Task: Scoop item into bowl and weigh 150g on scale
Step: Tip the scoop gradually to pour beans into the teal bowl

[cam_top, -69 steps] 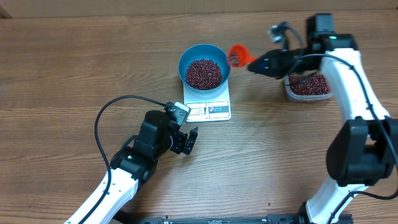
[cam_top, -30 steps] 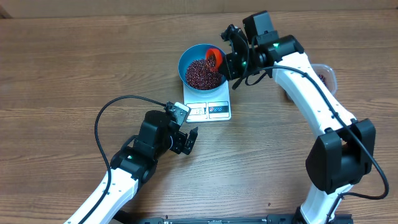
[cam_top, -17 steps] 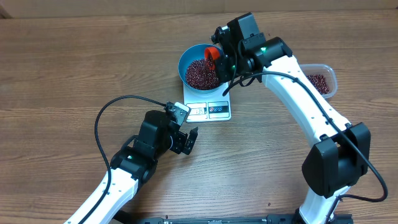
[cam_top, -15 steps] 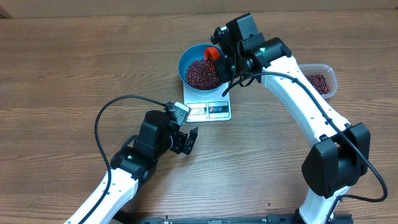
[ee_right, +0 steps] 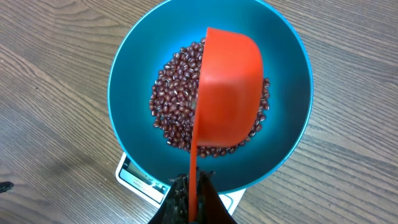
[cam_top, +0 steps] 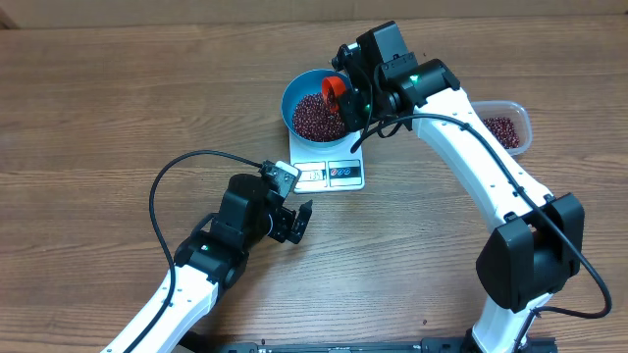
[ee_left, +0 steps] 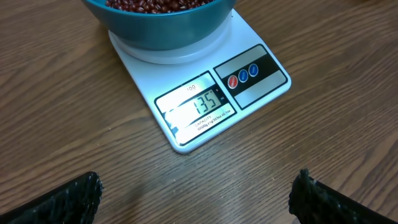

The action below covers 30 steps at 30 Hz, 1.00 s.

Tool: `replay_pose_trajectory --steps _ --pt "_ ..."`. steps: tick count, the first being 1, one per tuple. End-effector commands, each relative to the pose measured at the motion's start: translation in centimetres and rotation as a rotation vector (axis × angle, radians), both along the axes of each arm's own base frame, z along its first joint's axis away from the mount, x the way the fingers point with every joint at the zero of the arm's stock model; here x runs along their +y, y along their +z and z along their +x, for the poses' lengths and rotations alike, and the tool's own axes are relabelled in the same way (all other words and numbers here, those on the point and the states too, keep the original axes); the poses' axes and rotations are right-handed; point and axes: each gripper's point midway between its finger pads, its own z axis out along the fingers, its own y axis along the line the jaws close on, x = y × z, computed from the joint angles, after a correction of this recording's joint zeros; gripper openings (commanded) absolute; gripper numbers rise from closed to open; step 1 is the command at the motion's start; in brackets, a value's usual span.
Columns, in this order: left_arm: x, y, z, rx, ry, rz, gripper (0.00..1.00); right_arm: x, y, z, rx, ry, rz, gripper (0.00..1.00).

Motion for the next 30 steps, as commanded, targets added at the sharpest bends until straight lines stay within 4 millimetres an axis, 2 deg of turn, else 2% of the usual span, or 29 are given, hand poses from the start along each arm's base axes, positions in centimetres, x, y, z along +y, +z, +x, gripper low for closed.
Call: replay_pose_trajectory --steps 1,30 --pt "0.17 -0.29 0.04 0.006 0.012 0.007 1.0 0.27 3.22 0.31 -0.067 0.011 0.04 0.04" --pt "0.17 -0.29 0.04 0.006 0.012 0.007 1.0 0.25 3.83 0.28 -0.073 0.011 0.042 0.04"
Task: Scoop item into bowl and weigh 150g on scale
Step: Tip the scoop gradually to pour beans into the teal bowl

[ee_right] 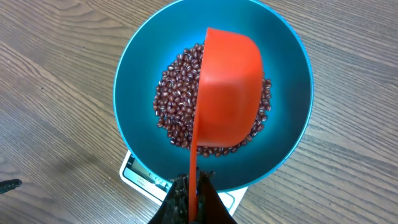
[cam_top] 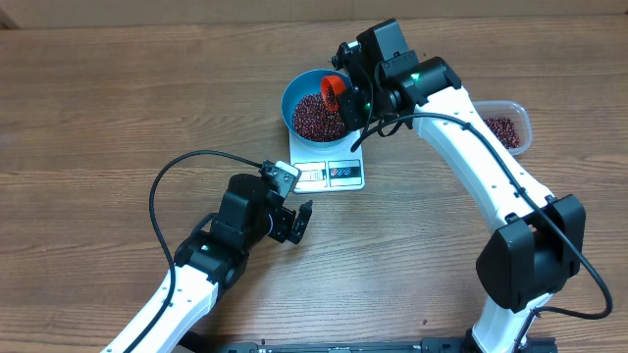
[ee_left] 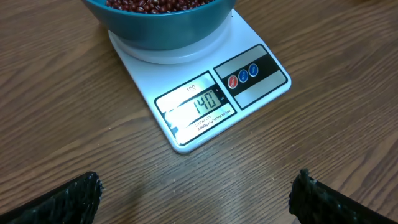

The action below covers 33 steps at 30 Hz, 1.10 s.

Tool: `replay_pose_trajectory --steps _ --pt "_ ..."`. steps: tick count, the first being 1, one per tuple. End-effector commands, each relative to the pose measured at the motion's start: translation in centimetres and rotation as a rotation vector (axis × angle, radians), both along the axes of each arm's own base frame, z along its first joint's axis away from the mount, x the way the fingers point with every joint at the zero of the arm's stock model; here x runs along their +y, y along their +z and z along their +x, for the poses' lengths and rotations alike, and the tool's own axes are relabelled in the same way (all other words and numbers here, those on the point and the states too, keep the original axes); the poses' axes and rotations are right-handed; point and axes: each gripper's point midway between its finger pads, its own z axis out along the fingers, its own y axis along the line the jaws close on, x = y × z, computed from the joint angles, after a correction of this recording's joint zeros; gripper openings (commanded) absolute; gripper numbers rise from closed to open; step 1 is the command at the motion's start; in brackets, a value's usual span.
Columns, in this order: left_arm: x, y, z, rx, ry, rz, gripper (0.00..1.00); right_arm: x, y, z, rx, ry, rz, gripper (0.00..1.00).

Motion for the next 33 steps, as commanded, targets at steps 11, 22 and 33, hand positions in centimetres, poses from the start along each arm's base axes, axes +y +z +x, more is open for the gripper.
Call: replay_pose_trajectory --steps 11,22,33 --pt "0.2 -0.3 0.0 0.006 0.012 0.007 1.0 -0.6 3.2 0.9 -0.098 -0.021 -0.004 0.04" --pt "0.2 -0.3 0.0 0.006 0.012 0.007 1.0 -1.0 3.2 1.2 -0.119 -0.015 -0.039 0.04" --pt "0.2 -0.3 0.0 0.006 0.012 0.007 0.99 -1.0 3.1 1.2 -0.148 0.048 -0.073 0.04"
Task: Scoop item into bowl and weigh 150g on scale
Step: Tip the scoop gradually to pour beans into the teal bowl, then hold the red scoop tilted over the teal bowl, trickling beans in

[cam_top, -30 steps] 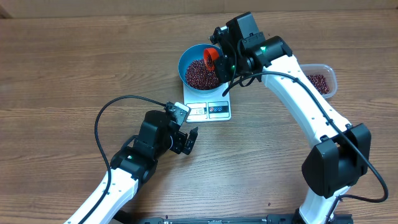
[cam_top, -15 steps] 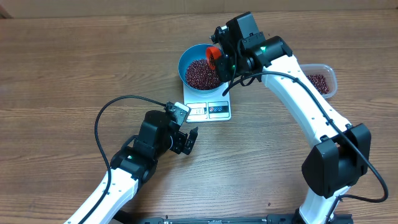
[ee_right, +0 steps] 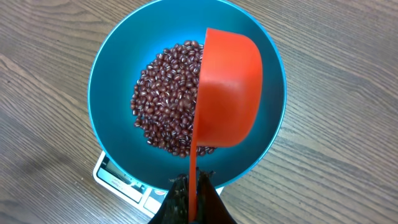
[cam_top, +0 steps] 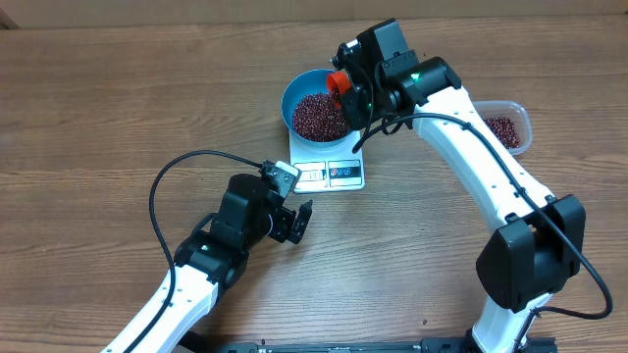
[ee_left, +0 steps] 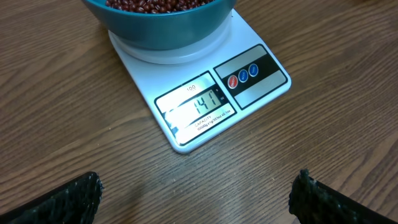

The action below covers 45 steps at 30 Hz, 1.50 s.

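Note:
A blue bowl (cam_top: 294, 93) of red beans (ee_right: 165, 112) stands on the white scale (ee_left: 199, 93), whose display (ee_left: 205, 101) reads 141. My right gripper (ee_right: 194, 183) is shut on the handle of an orange scoop (ee_right: 227, 93), held tipped on its side over the bowl's right half. In the overhead view the scoop (cam_top: 339, 83) sits at the bowl's right rim. My left gripper (ee_left: 196, 199) stands open over bare table in front of the scale, with nothing between its fingers (ee_left: 68, 199).
A clear plastic container (cam_top: 510, 127) holding more red beans sits at the right of the table, behind my right arm. The scale's button panel (ee_left: 249, 73) faces my left gripper. A black cable loops from the left arm.
The scale reading went from 140 to 141. My right gripper with the scoop has shifted a little to the right over the bowl, so the bowl sits further left in the right wrist view.
The scoop was tipped over the bowl with the scale at 135. Then the reading was 140 with the scoop in much the same pose. Now it reads 141 and the scoop is nearer the bowl's right rim. My left gripper stayed open and still.

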Tool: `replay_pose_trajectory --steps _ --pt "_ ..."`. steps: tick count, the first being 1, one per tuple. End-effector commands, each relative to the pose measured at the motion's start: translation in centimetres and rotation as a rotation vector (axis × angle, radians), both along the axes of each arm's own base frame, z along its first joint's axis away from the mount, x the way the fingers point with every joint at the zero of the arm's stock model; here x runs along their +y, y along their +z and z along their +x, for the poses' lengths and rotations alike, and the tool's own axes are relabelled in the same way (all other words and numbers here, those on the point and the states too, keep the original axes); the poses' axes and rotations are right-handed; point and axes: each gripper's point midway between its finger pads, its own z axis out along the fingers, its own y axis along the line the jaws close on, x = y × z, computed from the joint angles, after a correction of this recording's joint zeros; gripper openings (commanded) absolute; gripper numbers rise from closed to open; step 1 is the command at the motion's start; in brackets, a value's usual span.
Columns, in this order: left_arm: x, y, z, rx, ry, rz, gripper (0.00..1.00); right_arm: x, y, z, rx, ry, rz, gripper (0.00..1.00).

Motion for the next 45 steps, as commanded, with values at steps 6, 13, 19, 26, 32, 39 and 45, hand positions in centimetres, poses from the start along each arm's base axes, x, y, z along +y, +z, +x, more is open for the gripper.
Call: replay_pose_trajectory --steps 6,13,19,26,32,39,45 --pt "0.17 -0.28 0.05 0.006 0.012 0.007 1.0 -0.12 3.24 0.52 -0.102 0.047 -0.009 0.04" --pt "0.17 -0.28 0.05 0.006 0.012 0.007 1.0 -0.36 3.22 0.64 -0.116 0.063 -0.034 0.04" --pt "0.17 -0.28 0.05 0.006 0.012 0.007 0.99 -0.71 3.14 0.74 -0.128 0.074 -0.063 0.04" --pt "0.17 -0.28 0.05 0.006 0.012 0.007 0.99 -0.76 2.95 0.44 -0.113 0.076 -0.064 0.04" --pt "0.17 -0.28 0.05 0.006 0.012 0.007 1.0 -0.43 2.92 0.15 -0.1 0.086 -0.045 0.04" --pt "0.17 -0.28 0.05 0.006 0.012 0.007 1.0 0.15 2.99 -0.17 -0.085 0.099 -0.011 0.04" --pt "0.17 -0.28 0.05 0.006 0.012 0.007 0.99 0.15 2.99 -0.17 -0.085 0.099 -0.011 0.04"
